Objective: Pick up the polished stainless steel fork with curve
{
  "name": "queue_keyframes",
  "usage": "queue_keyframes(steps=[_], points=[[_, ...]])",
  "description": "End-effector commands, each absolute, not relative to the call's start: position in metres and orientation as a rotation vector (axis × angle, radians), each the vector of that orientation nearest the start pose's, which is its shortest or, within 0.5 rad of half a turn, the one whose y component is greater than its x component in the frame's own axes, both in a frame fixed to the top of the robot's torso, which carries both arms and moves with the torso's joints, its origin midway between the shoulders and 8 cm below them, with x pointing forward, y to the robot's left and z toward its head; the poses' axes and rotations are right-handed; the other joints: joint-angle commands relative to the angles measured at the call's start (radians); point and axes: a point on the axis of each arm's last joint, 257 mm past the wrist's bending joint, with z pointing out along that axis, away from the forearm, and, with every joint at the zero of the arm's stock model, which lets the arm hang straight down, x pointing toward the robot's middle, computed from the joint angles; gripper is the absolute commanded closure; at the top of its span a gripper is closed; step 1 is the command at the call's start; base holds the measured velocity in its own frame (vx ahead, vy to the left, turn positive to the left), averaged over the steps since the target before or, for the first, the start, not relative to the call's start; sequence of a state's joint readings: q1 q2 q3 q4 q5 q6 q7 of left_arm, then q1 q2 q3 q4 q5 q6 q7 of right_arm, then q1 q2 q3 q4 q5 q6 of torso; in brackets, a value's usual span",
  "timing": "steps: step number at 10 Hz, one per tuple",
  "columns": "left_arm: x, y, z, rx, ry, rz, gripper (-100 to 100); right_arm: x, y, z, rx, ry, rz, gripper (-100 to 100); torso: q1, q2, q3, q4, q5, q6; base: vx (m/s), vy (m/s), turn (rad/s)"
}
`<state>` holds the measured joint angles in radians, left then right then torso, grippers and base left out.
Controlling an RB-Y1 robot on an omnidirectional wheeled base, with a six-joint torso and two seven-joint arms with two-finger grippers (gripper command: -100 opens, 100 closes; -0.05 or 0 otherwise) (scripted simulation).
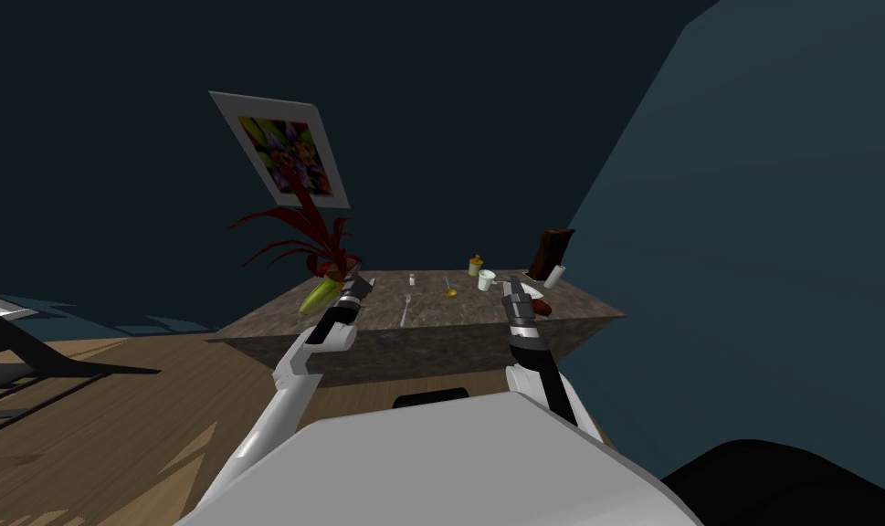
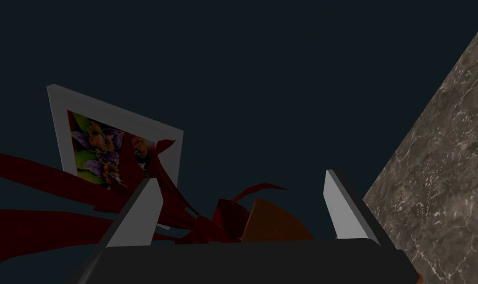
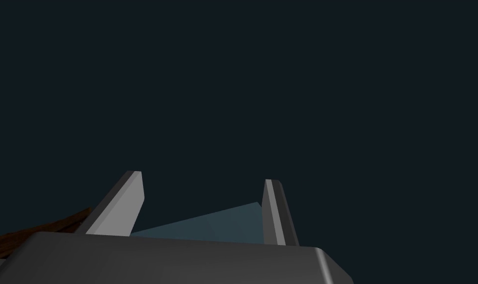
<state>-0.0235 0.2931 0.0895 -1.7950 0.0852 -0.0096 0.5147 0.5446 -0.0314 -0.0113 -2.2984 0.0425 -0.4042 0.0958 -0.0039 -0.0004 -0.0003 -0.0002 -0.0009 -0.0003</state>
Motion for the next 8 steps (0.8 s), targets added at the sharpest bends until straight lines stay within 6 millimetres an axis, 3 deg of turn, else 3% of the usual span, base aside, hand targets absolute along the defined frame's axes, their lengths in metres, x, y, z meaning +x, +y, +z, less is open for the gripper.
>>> queue_keyframes(steps=[1, 8], points=[[0.554, 0.317, -0.081, -1.243, 0.871, -1.567, -100, 0.352, -0.284, -0.001, 0.66, 0.766, 1.132, 0, 0.0, 0.0, 0.0, 0.0, 0.0, 0.0, 0.001, -0.048, 0.01], [0.615, 0.336, -0.109, -1.55, 0.812, -1.588, -100, 0.352, -0.284, -0.001, 0.66, 0.766, 1.132, 0, 0.001, 0.0, 0.0, 0.0, 0.0, 0.0, 0.003, -0.053, 0.012]])
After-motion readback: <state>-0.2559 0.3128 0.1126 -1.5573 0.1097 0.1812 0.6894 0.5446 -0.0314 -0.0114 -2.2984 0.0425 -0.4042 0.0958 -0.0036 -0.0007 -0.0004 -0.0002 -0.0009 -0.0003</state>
